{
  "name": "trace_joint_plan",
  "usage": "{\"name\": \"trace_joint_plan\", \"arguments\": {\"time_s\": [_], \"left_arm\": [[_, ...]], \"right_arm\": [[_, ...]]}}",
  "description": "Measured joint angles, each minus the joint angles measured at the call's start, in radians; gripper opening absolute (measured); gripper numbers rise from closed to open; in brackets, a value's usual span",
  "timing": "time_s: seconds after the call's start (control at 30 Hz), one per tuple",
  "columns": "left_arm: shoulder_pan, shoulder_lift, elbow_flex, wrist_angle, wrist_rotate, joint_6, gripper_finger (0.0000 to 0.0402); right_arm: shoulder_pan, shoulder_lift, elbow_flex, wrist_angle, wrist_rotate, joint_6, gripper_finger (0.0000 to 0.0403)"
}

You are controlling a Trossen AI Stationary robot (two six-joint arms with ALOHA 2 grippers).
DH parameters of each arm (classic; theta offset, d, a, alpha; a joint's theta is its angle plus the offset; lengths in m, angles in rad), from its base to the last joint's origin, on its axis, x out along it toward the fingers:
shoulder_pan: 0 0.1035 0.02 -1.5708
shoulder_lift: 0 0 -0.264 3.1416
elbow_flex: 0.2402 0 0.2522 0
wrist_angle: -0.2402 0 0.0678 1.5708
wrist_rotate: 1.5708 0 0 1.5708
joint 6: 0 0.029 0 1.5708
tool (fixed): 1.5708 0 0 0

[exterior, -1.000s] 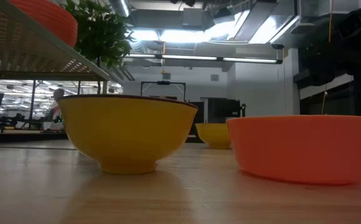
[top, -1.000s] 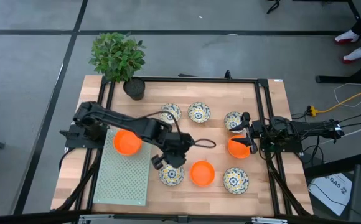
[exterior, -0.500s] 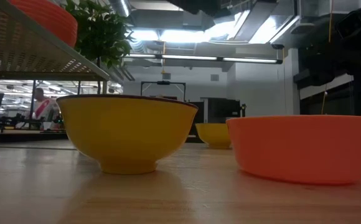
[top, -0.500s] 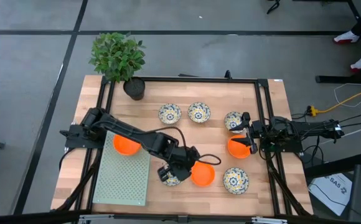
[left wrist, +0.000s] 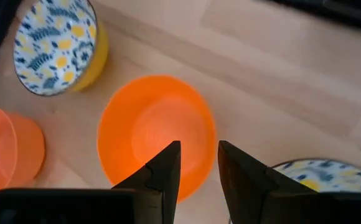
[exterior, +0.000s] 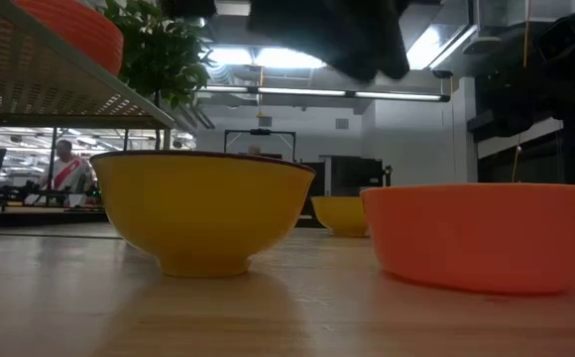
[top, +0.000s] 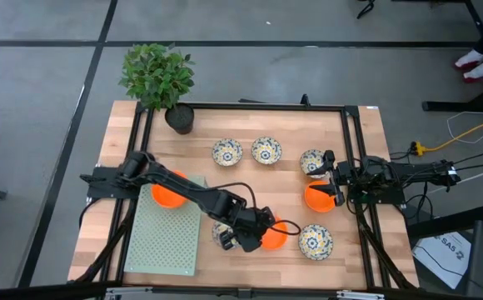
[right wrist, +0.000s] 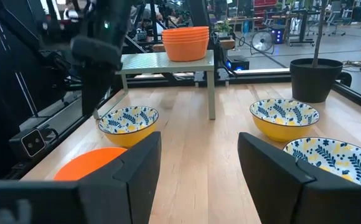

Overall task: Pick & Place Mini bowls
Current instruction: Stack the orange bowl on top of the orange bowl on the shelf

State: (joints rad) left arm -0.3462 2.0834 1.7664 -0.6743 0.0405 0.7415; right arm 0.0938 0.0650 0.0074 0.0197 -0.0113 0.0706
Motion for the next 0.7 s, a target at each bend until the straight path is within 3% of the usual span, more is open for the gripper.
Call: {"name": "trace_joint_plan", "arguments": {"time_s": [0.4, 0.7], "left_arm": [[-0.001, 0.072, -0.001, 0.026, -0.093, 0.194, 0.0102], [-0.001, 0.074, -0.027, 0.043, 0.029, 0.3, 0.0102]], "right_arm": [[0.0, 0.0, 0.0, 0.0, 0.0, 0.0, 0.0213], [0.0, 0.0, 0.0, 0.0, 0.0, 0.0, 0.0213]]}}
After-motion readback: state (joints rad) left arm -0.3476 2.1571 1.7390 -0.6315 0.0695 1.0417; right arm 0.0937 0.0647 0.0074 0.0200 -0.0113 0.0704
